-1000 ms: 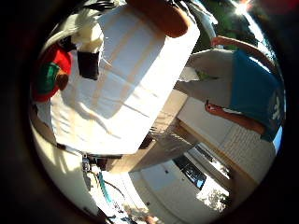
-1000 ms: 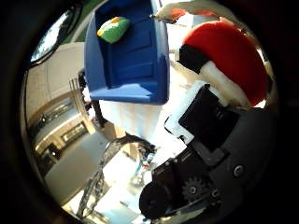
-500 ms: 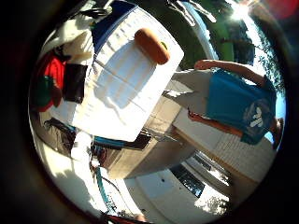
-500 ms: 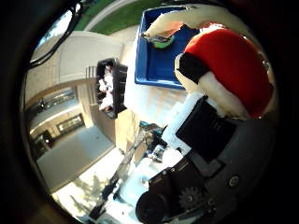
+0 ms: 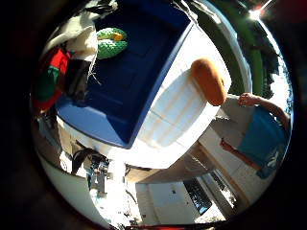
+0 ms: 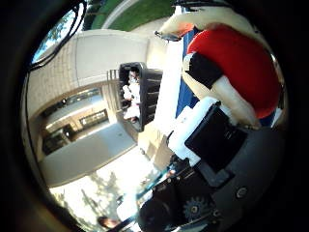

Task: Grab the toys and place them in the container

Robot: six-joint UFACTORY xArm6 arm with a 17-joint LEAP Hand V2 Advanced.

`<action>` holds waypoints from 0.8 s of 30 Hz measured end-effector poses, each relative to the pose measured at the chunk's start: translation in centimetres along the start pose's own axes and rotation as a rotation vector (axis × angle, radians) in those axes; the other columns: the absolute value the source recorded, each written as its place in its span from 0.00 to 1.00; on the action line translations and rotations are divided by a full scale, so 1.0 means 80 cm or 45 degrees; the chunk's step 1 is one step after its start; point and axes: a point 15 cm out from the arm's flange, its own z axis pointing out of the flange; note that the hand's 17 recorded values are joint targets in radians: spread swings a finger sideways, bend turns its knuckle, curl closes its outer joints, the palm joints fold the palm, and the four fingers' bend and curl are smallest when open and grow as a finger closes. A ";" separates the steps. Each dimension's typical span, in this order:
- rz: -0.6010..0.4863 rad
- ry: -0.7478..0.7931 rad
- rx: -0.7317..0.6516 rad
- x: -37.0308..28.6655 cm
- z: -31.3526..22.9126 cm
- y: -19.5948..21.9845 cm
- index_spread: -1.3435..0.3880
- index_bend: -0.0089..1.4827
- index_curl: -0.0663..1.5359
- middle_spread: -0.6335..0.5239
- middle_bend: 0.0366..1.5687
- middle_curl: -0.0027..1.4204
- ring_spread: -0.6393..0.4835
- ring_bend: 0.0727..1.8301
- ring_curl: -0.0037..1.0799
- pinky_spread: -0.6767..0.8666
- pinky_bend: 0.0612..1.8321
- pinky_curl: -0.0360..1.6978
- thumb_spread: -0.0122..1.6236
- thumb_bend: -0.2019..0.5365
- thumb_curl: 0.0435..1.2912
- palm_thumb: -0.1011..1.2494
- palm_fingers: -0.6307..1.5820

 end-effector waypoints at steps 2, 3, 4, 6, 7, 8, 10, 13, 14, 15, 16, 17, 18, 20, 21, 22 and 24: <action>0.008 -0.003 -0.028 0.006 0.011 -0.007 0.56 0.55 0.11 0.51 0.23 0.52 0.73 0.33 0.47 0.66 0.45 0.45 0.74 0.22 0.28 0.52 0.15; 0.009 0.000 -0.033 0.009 0.013 -0.009 0.55 0.51 0.11 0.54 0.18 0.48 0.75 0.29 0.43 0.67 0.41 0.43 0.73 0.23 0.28 0.53 0.14; 0.008 0.001 -0.032 0.009 0.013 -0.009 0.55 0.49 0.11 0.54 0.16 0.47 0.77 0.27 0.41 0.68 0.39 0.41 0.72 0.23 0.27 0.52 0.14; 0.004 0.003 -0.016 0.010 0.006 -0.008 0.54 0.40 0.11 0.58 0.10 0.42 0.81 0.21 0.36 0.70 0.33 0.37 0.71 0.24 0.26 0.53 0.16; 0.005 0.006 -0.007 0.012 0.002 -0.006 0.54 0.38 0.10 0.58 0.08 0.40 0.81 0.20 0.35 0.70 0.31 0.36 0.70 0.23 0.26 0.53 0.16; 0.007 0.007 0.005 0.014 -0.004 -0.004 0.53 0.33 0.10 0.60 0.06 0.37 0.83 0.18 0.33 0.71 0.29 0.34 0.69 0.23 0.25 0.53 0.18; 0.019 0.021 0.047 0.021 -0.023 0.005 0.53 0.29 0.10 0.61 0.05 0.34 0.84 0.16 0.32 0.72 0.27 0.32 0.69 0.23 0.24 0.54 0.19; 0.070 0.055 0.109 0.050 -0.050 0.020 0.54 0.23 0.11 0.62 0.05 0.30 0.85 0.13 0.30 0.73 0.23 0.30 0.68 0.24 0.23 0.54 0.22; 0.094 0.078 0.141 0.064 -0.063 0.026 0.54 0.22 0.12 0.63 0.06 0.28 0.85 0.13 0.30 0.73 0.22 0.29 0.68 0.24 0.23 0.55 0.23; 0.119 0.103 0.179 0.079 -0.076 0.031 0.55 0.20 0.12 0.63 0.06 0.27 0.84 0.13 0.30 0.73 0.21 0.28 0.68 0.24 0.23 0.55 0.24; 0.140 0.120 0.213 0.093 -0.084 0.031 0.56 0.19 0.12 0.63 0.06 0.27 0.84 0.13 0.30 0.73 0.21 0.28 0.68 0.24 0.23 0.55 0.25; 0.159 0.143 0.256 0.106 -0.094 0.030 0.58 0.18 0.13 0.63 0.08 0.27 0.83 0.14 0.30 0.73 0.20 0.27 0.68 0.23 0.23 0.55 0.27; 0.183 0.173 0.311 0.122 -0.106 0.026 0.59 0.18 0.14 0.62 0.09 0.26 0.83 0.13 0.30 0.73 0.19 0.26 0.69 0.21 0.22 0.52 0.29; 0.232 0.241 0.438 0.156 -0.133 0.018 0.62 0.20 0.15 0.61 0.11 0.26 0.82 0.13 0.29 0.72 0.16 0.24 0.70 0.17 0.19 0.41 0.35; 0.254 0.281 0.505 0.175 -0.147 0.013 0.63 0.19 0.15 0.61 0.11 0.26 0.82 0.13 0.29 0.72 0.16 0.24 0.70 0.17 0.19 0.40 0.36; 0.275 0.325 0.567 0.193 -0.161 0.007 0.64 0.19 0.16 0.60 0.11 0.26 0.82 0.14 0.30 0.72 0.15 0.24 0.69 0.17 0.18 0.36 0.37; 0.343 0.458 0.646 0.248 -0.186 0.011 0.66 0.17 0.17 0.60 0.10 0.26 0.82 0.14 0.30 0.72 0.15 0.23 0.69 0.19 0.17 0.32 0.39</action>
